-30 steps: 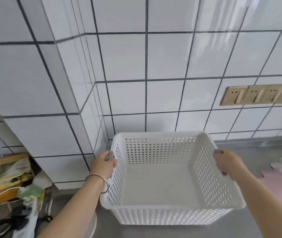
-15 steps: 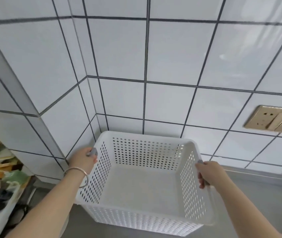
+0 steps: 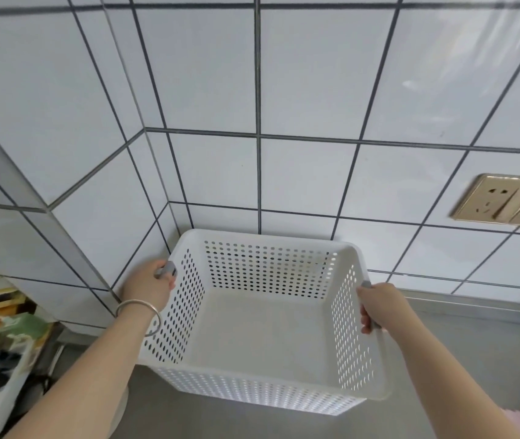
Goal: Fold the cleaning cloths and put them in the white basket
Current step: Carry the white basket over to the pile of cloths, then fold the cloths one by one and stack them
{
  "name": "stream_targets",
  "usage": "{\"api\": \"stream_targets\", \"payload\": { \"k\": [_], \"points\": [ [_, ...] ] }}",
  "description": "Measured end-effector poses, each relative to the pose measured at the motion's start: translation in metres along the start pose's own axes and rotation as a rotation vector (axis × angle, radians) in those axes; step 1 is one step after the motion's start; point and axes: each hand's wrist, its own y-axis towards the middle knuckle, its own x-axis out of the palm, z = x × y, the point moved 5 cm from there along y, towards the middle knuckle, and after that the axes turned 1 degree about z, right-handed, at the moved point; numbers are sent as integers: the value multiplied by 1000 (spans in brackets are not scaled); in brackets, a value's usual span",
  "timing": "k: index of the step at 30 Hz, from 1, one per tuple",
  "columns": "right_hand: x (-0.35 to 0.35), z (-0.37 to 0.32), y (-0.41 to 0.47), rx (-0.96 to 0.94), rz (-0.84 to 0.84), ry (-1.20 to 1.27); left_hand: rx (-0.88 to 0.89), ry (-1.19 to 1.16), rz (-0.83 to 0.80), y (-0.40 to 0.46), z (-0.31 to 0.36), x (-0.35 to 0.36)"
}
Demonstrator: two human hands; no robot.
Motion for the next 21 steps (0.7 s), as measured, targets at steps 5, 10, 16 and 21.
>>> {"api": "stream_targets", "payload": {
  "k": [5,10,16,21],
  "points": [
    [1,-1,-3,-18,48,-57,16,134,87,-8,4,-4],
    [-2,1,-11,-114,66,-212,99,379,153,-27,20,-9],
    [-30,16,-47,-246,261,-48,209,485,174,-63,59,-22],
    [-48,70,-87,-260,437,27,733,238,172,-136,136,12]
  ]
}}
